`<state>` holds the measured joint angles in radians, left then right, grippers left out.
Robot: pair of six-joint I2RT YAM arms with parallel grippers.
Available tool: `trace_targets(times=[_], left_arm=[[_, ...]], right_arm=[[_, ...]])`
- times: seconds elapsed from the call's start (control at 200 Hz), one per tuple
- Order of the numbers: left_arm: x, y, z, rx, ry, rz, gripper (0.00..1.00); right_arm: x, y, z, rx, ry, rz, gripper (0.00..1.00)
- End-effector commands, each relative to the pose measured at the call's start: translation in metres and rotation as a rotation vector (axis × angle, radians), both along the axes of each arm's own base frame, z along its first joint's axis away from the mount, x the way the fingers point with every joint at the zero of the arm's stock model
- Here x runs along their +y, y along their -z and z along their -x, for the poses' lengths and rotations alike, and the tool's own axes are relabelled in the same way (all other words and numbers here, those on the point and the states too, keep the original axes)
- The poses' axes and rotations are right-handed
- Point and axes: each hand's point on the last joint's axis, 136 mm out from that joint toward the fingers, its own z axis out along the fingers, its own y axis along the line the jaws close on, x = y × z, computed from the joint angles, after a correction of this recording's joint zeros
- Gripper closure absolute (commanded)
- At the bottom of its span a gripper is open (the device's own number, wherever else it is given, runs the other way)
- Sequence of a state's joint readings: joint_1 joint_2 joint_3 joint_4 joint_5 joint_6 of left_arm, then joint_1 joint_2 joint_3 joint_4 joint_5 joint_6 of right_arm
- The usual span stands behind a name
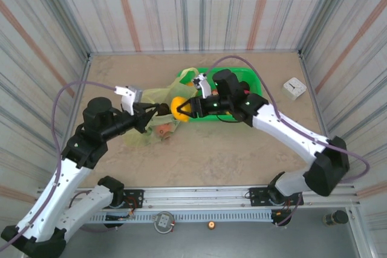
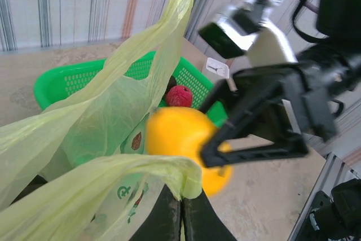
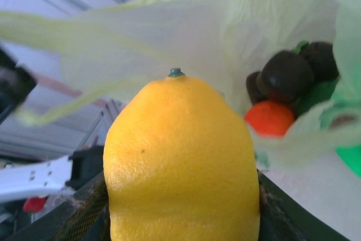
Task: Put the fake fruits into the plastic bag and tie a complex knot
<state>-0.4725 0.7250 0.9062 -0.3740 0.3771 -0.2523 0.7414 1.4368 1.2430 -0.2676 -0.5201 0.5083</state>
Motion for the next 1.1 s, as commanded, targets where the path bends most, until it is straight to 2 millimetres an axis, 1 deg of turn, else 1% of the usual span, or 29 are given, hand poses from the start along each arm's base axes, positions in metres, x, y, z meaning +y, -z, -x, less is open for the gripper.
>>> trace_targets(times=[0.0, 0.11, 0.24, 0.376, 0.461, 0.571, 0.591, 0.706, 0.776, 0.857, 0.917, 0.942, 1.012, 1.097], left_arm=[[0.004, 0.009, 0.001, 0.031, -0.022, -0.011, 1.00], [0.005, 0.010, 0.002, 0.032, -0.020, -0.010, 1.00], [0.004, 0.006, 0.003, 0.015, -0.013, 0.001, 1.00], [0.003, 0.002, 0.004, 0.002, -0.002, 0.003, 1.00], [0.003, 0.001, 0.002, 0.003, -0.008, -0.003, 1.00], [0.007, -0.001, -0.002, 0.000, -0.036, -0.006, 1.00], [0.008, -0.002, -0.003, -0.002, -0.042, -0.005, 1.00], [0.010, -0.004, -0.007, -0.007, -0.063, -0.007, 1.00], [0.010, -0.003, -0.009, -0.004, -0.063, -0.007, 1.00], [0.008, -0.002, -0.010, 0.004, -0.056, -0.006, 1.00], [0.008, -0.001, -0.011, 0.006, -0.055, -0.007, 1.00], [0.008, -0.001, -0.011, 0.006, -0.057, -0.008, 1.00], [0.010, 0.000, -0.012, 0.007, -0.066, -0.015, 1.00], [0.012, 0.001, -0.012, 0.014, -0.073, -0.019, 1.00]], right_arm=[[0.015, -0.009, -0.029, -0.024, 0.080, -0.006, 0.48], [0.025, -0.008, -0.051, -0.018, 0.141, 0.005, 0.48], [0.033, 0.004, -0.074, -0.018, 0.213, 0.064, 0.48], [0.041, 0.014, -0.088, -0.021, 0.262, 0.128, 0.47], [0.050, 0.019, -0.087, -0.025, 0.258, 0.152, 0.47], [0.062, 0.029, -0.075, -0.044, 0.210, 0.184, 0.43], [0.063, 0.030, -0.073, -0.046, 0.203, 0.188, 0.42], [0.063, 0.036, -0.066, -0.046, 0.181, 0.198, 0.26], [0.062, 0.031, -0.062, -0.057, 0.162, 0.188, 0.20], [0.060, 0.019, -0.058, -0.084, 0.145, 0.173, 0.19], [0.057, 0.009, -0.056, -0.103, 0.144, 0.161, 0.23], [0.054, 0.005, -0.056, -0.110, 0.146, 0.157, 0.27], [0.048, -0.007, -0.055, -0.125, 0.153, 0.139, 0.44], [0.040, -0.020, -0.051, -0.147, 0.148, 0.117, 0.56]])
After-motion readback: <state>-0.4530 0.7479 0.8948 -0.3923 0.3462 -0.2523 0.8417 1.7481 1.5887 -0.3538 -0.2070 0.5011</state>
